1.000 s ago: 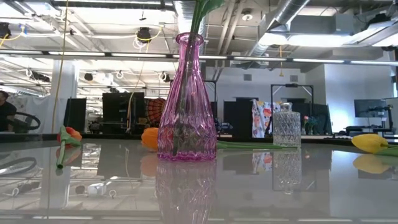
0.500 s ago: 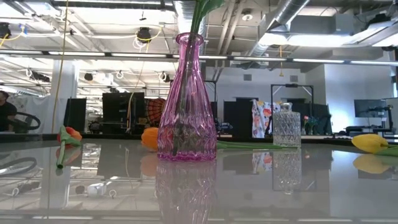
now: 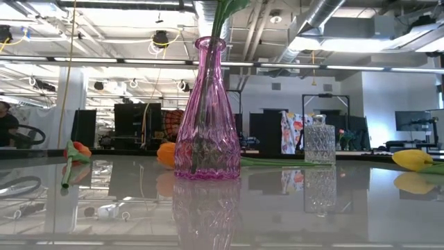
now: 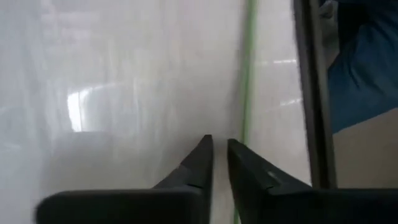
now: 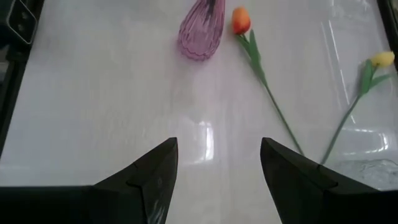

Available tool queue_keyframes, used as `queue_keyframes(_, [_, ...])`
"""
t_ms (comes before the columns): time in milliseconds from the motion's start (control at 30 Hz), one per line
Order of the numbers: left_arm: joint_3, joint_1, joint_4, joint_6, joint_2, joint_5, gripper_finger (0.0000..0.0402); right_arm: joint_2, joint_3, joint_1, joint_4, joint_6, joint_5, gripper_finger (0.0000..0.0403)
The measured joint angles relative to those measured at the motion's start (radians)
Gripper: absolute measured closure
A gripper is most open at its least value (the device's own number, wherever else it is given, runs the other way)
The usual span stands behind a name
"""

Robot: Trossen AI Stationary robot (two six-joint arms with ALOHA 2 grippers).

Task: Sort flowers into vase by color
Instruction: Put the black flower into the violet vase

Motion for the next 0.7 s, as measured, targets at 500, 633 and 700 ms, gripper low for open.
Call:
queue_keyframes(500, [0.082,0.119,-0.179,0.185,-0.111,-0.161,0.0401,0.0,0.001,0.057,-0.015,0.008,0.1,0.0148])
queue_keyframes(633, [0.084,0.122,-0.083,0.146,-0.129,-0.083,0.0392,0.0,0.001,0.057,-0.015,0.033,0.1,0.0148])
queue_keyframes(700, [0.085,0.109,-0.05,0.105,-0.119,-0.038,0.0376,0.0,0.001,0.057,-0.015,0.034,0.099,0.0148])
